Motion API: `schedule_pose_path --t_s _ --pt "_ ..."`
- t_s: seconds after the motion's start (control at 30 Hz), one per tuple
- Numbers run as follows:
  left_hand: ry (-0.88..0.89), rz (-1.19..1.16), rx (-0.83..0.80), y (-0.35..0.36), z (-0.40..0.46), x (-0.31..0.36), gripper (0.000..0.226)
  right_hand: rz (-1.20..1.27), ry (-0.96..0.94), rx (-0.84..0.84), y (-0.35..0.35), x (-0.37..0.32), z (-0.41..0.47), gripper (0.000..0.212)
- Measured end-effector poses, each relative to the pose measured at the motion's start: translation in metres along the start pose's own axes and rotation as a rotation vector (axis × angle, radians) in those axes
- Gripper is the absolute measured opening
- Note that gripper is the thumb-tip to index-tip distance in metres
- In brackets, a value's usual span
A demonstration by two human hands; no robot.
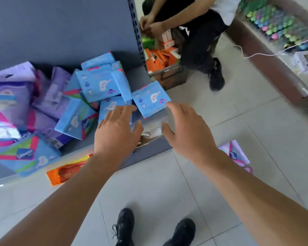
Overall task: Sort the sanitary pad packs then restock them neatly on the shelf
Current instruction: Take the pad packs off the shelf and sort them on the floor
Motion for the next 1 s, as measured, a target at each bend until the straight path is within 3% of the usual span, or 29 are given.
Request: schedule_pose_path --t_s 0.3,0.4,0.53,0.63,0.83,1.0 --pt "-0.23 -0.065 0.053 -0.022 0.012 -0.175 0.049 0.208 -0.009 -0.157 0.122 -0.118 0.056 0.062" --pt "-0.246 -0.095 0.104 -0.029 0.021 -0.207 0.058 0.153 -0.047 -0.18 0.15 -0.143 0.074 0.059" --pt "-0.23 -0.08 0.041 -0.018 0.042 -0.227 0.073 -0.056 -0.029 -0.143 0.173 -0.141 0.089 0.063" --pt "-0.259 -0.11 -0.014 -0.006 0.054 -0.237 0.067 -0.121 0.102 -0.176 0.19 -0.124 0.091 0.074" --pt "-0.261 -0.267 0.023 0.0 0.05 -0.243 0.053 0.043 0.525 -0.151 0.214 -0.101 0.091 0.098" --pt "-0.241 -0.321 0.023 0.002 0.043 -0.241 0.051 0.021 0.563 -0.059 0.211 -0.104 0.09 0.081"
Point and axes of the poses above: each hand's wrist, its own z-axis towards the middle knuckle, its own y-axis out of the palm, x = y × z, the point moved 9 cm from there along z, towards the middle knuckle, and after that the axes turned 9 degrees about -y, right-handed, at the moved point
